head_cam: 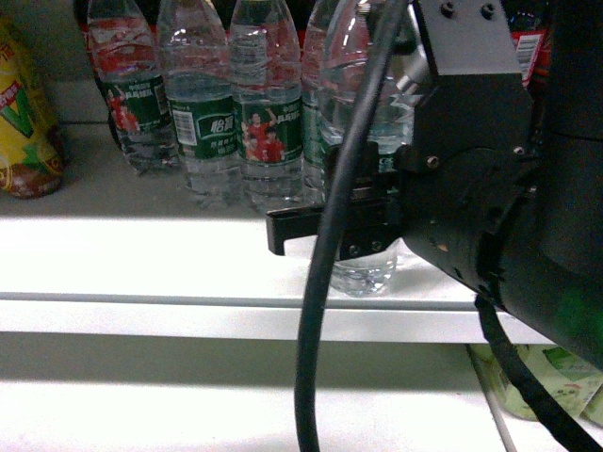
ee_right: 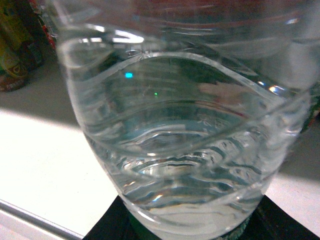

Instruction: Move water from second to third shelf

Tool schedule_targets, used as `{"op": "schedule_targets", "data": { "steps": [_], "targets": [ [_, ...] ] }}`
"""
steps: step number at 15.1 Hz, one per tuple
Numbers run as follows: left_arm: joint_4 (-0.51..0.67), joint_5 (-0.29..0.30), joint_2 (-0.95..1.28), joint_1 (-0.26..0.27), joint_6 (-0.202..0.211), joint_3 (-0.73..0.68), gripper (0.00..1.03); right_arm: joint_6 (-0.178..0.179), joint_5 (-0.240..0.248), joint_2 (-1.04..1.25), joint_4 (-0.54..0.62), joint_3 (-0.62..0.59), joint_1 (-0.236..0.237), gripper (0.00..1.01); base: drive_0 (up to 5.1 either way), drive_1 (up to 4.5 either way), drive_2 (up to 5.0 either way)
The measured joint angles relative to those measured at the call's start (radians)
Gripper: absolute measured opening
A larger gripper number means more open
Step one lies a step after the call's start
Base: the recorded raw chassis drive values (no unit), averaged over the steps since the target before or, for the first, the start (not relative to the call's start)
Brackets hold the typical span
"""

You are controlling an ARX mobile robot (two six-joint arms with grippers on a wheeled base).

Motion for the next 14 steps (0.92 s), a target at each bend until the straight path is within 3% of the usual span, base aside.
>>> {"op": "schedule_targets", "data": {
  "steps": [3,9,14],
  "targets": [
    [0.000,0.000,0.000,0.000,0.000,0.000,0.98,0.014,-0.024,-0.086,-0.003,-0.085,-0.045,0.39,0.0,0.00,0.0],
    [0.000,0.000,0.000,0.000,0.000,0.000,0.98,0.014,-0.103,-0.315,-0.028,-0.239,-0.130,0.39,0.0,0.00,0.0],
    [0.000,0.000,0.000,0.000,0.000,0.000,0.98,0.010,-0.141,-0.493,-0.065,-0.371,-0.197,0.39,0.0,0.00,0.0]
  ]
}}
